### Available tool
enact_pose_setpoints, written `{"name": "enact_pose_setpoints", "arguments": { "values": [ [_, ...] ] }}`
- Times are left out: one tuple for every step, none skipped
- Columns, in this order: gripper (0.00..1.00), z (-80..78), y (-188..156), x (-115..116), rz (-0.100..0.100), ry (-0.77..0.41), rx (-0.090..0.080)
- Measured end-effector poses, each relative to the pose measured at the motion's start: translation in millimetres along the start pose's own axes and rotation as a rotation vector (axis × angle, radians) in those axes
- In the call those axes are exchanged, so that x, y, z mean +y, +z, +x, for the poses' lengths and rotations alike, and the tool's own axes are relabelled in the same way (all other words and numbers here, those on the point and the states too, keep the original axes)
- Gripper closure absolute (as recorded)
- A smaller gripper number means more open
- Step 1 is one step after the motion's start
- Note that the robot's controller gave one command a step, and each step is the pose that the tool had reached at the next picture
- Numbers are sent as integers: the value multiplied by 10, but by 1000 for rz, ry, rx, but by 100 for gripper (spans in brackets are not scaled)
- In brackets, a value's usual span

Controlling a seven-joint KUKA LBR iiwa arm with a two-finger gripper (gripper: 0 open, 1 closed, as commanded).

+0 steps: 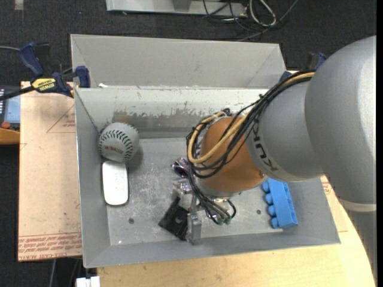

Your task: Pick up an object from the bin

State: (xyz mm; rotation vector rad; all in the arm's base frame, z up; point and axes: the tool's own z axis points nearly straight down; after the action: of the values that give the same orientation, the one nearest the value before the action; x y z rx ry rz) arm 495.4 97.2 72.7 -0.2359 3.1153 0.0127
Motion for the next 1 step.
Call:
{"name": "enact_pose_setpoints", "arguments": {
  "values": [
    [100, -366, 21, -479, 3, -213, -8]
  ]
}}
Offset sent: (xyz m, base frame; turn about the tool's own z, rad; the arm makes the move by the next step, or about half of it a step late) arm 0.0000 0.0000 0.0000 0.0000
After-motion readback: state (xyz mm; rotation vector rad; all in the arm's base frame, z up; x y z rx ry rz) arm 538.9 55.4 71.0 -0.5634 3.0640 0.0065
